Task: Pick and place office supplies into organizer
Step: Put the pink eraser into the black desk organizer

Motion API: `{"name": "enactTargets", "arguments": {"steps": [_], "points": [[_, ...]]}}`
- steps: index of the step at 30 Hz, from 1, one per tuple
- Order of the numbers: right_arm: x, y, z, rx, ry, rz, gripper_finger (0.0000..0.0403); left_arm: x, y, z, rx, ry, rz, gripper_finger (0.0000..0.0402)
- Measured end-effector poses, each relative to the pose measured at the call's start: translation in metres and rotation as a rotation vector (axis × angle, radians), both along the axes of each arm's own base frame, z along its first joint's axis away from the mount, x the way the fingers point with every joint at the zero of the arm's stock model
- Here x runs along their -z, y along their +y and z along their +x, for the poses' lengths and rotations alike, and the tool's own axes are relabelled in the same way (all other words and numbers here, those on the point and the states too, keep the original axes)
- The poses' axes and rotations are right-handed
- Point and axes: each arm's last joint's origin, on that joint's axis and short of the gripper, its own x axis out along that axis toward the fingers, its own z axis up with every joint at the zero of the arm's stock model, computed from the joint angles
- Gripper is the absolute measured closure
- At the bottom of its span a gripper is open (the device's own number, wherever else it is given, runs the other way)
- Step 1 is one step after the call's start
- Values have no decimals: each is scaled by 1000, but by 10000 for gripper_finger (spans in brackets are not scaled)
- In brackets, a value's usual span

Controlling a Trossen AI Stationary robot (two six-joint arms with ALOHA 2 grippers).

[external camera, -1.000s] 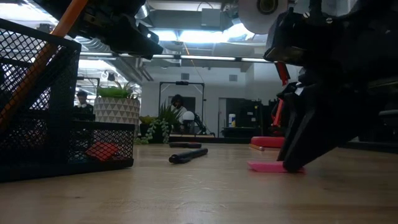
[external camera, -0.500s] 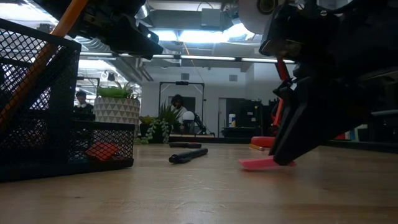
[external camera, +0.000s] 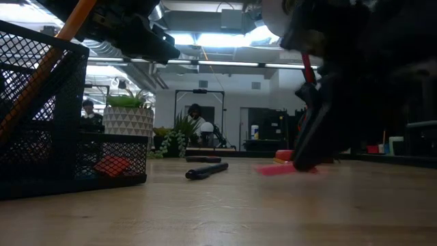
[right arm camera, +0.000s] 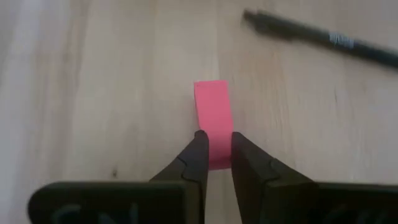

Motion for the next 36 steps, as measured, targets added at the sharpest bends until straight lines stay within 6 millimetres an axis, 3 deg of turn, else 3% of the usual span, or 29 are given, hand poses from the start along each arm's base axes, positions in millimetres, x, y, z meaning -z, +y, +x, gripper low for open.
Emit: {"name": "enactTargets", "arguments": {"steps": [6,14,21,36], "points": [[-18,1,8,1,0,-129,350,-3,0,1,-26,-19,-60,360],[-46,3,19,15,-28,-294,350,-4,0,2,-78,1,-183,295],[-60,1,31,-9,-74,-338,350,-4,-5,2,-64,20,-236,248],[-71,-10,57,-123,-216,-247,350,-4,-9,2,-31,1,-159,240]]}}
